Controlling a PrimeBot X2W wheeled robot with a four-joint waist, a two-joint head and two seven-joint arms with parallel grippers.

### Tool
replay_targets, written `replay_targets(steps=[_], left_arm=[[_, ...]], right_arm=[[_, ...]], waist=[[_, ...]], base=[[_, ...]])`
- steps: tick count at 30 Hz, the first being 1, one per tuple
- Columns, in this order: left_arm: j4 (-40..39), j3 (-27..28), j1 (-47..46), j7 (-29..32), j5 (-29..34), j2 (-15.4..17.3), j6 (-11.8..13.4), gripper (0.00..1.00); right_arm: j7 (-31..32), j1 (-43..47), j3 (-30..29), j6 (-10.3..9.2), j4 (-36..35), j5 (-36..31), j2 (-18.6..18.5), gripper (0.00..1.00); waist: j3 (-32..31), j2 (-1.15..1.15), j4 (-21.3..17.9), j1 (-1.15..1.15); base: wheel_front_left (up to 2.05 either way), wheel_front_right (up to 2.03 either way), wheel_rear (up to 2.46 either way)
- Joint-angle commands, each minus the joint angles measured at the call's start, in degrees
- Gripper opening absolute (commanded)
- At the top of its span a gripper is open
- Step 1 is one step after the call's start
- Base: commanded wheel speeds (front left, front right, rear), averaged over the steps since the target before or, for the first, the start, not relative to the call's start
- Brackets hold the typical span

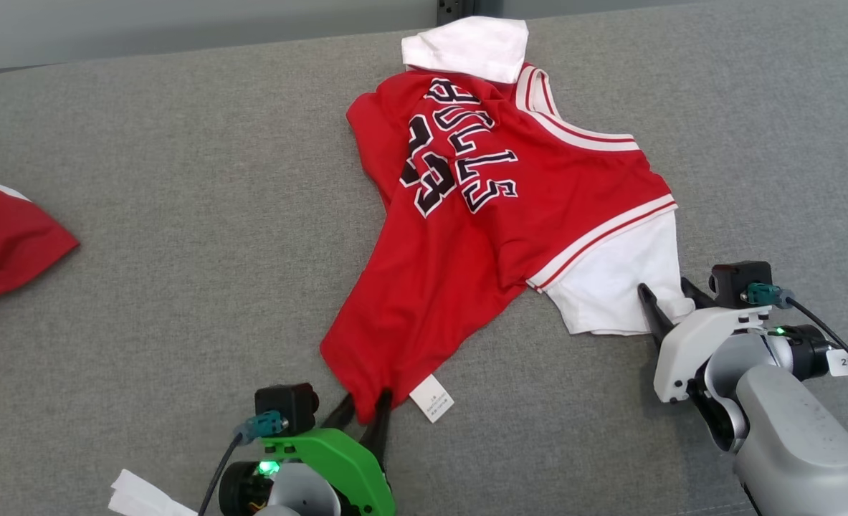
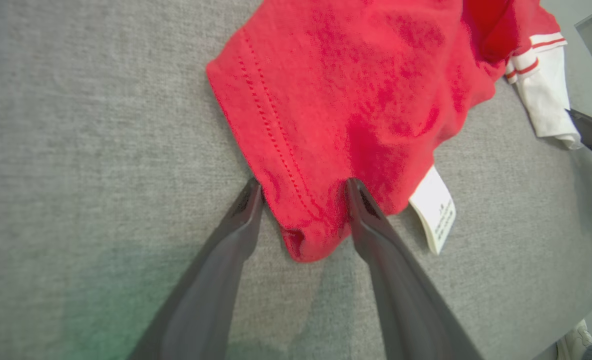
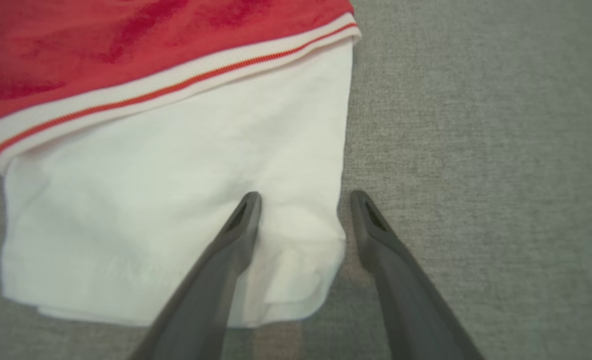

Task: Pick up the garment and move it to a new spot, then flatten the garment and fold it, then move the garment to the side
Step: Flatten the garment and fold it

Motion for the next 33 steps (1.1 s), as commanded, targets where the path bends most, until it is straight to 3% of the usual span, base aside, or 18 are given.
replay_targets(steps=[1,7,12,14,18,22,27,33], left_arm=[[2.11,-3.10,1.78,2.68,-1.41,-1.52,-1.22,0.00],[-2.54,-1.11,1.04,-0.21,-4.28,-0.55,-1.47,0.00],[-16.95,3.40,3.20,-0.22,-7.37,2.53,-0.75,0.00],[-24.98,5.57,3.68,0.72,-8.23,4.17,0.17,0.00],[-40.72,9.41,1.79,4.74,-11.08,6.95,1.83,0.00],[-49.54,12.55,-5.10,9.80,-13.38,8.33,3.60,0.00],[-47.23,15.69,-23.67,17.50,-15.22,9.66,5.71,0.00],[-28.07,15.75,-51.63,22.98,-13.18,9.04,7.10,0.00]], right_arm=[[0.82,1.88,2.41,0.74,1.45,1.57,1.77,0.00],[-3.32,3.89,1.40,0.39,-6.42,10.46,-2.52,0.00],[-2.60,9.39,-1.55,0.43,-25.96,24.57,-6.37,0.00],[-2.00,11.90,-5.39,0.38,-34.75,29.65,-9.53,0.00],[0.53,14.49,-14.23,0.44,-50.81,38.05,-12.20,0.00],[5.52,12.09,-22.14,0.44,-59.01,43.80,-14.21,0.00],[13.96,-0.79,-27.58,0.44,-56.61,46.04,-15.86,0.00],[20.54,-28.27,-28.67,0.44,-38.98,36.94,-13.29,0.00]], waist=[[0.05,0.00,-0.59,0.00],[-1.28,0.00,-1.63,0.00],[-1.90,0.00,-3.49,0.00],[-1.69,0.00,-4.16,0.00],[-0.74,0.00,-5.28,0.00],[1.40,0.00,-5.78,0.00],[7.28,0.00,-5.72,0.00],[16.76,0.00,-4.62,0.00]], base=[[0.00,0.00,0.00],[0.00,0.00,0.00],[0.00,0.00,0.00],[0.00,0.00,0.00],[0.00,0.00,0.00],[0.00,0.00,0.00],[0.00,0.00,0.00],[0.00,0.00,0.00]])
